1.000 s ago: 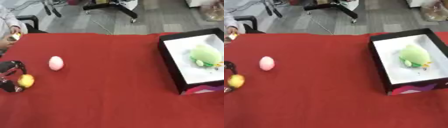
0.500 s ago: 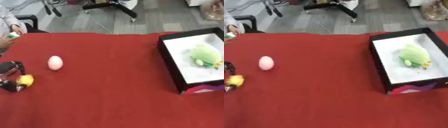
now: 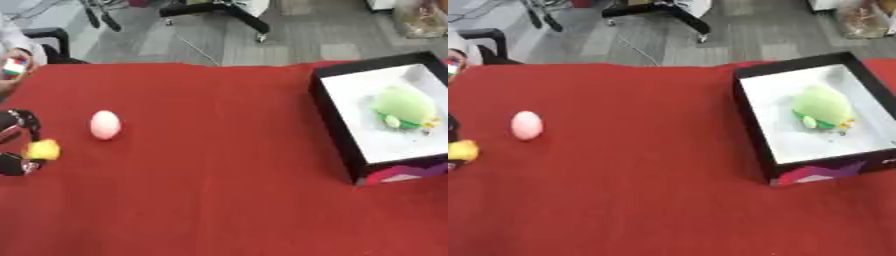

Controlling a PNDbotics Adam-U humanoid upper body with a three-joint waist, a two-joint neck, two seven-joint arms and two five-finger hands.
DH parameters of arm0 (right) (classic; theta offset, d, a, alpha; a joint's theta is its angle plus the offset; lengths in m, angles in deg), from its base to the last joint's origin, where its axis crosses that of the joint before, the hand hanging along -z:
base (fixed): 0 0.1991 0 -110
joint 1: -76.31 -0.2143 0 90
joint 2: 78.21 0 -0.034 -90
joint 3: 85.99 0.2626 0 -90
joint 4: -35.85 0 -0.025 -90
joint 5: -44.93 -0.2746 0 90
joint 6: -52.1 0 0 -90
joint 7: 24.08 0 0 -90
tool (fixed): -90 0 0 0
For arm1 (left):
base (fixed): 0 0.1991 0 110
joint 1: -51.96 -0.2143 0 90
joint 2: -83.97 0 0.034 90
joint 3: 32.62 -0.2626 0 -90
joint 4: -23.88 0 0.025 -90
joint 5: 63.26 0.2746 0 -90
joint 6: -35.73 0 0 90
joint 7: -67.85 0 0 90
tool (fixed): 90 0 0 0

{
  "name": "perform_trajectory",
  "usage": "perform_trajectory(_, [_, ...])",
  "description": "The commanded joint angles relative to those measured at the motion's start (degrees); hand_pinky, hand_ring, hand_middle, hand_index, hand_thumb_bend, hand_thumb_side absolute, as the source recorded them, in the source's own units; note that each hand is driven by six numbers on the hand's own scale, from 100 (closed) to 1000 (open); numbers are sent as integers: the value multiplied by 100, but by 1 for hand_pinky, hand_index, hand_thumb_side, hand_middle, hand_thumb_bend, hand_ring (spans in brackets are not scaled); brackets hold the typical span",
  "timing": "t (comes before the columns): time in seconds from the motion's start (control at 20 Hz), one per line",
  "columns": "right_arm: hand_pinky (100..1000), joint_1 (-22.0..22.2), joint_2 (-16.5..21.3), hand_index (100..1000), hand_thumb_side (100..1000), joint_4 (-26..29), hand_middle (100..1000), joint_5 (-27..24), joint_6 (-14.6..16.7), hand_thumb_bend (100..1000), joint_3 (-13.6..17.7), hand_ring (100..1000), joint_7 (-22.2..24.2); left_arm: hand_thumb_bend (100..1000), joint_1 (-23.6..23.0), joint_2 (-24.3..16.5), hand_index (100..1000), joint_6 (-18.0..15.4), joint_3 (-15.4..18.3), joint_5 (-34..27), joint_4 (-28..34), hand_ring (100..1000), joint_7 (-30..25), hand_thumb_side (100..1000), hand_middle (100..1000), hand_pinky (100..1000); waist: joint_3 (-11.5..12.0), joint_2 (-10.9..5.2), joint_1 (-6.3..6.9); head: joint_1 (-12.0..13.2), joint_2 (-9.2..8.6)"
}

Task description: Pick up the objects with one hand, pass them to the other hand, and then place them into the box on the other side of the table.

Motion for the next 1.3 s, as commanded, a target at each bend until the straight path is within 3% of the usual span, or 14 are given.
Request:
perform_trajectory(0.05, [911, -56, 211, 889, 169, 122, 963, -54, 9, 374, 55, 985, -7, 259, 36, -359, 527, -61, 134, -214, 439, 781, 67, 100, 702, 799, 15, -210, -1, -104, 22])
perform_trajectory(0.5, [909, -289, 54, 896, 172, 252, 964, -128, -13, 367, -122, 985, 107, 100, -159, -19, 514, 30, -7, -1087, 1535, 742, -351, 167, 648, 907, 7, -281, -3, -267, -14])
perform_trajectory(1.3, [907, -1298, -1159, 912, 166, 192, 984, 257, -11, 375, -844, 987, 980, 100, 377, 997, 503, -88, -674, -2664, 1976, 706, -902, 311, 603, 993, 14, -400, -55, -712, -54])
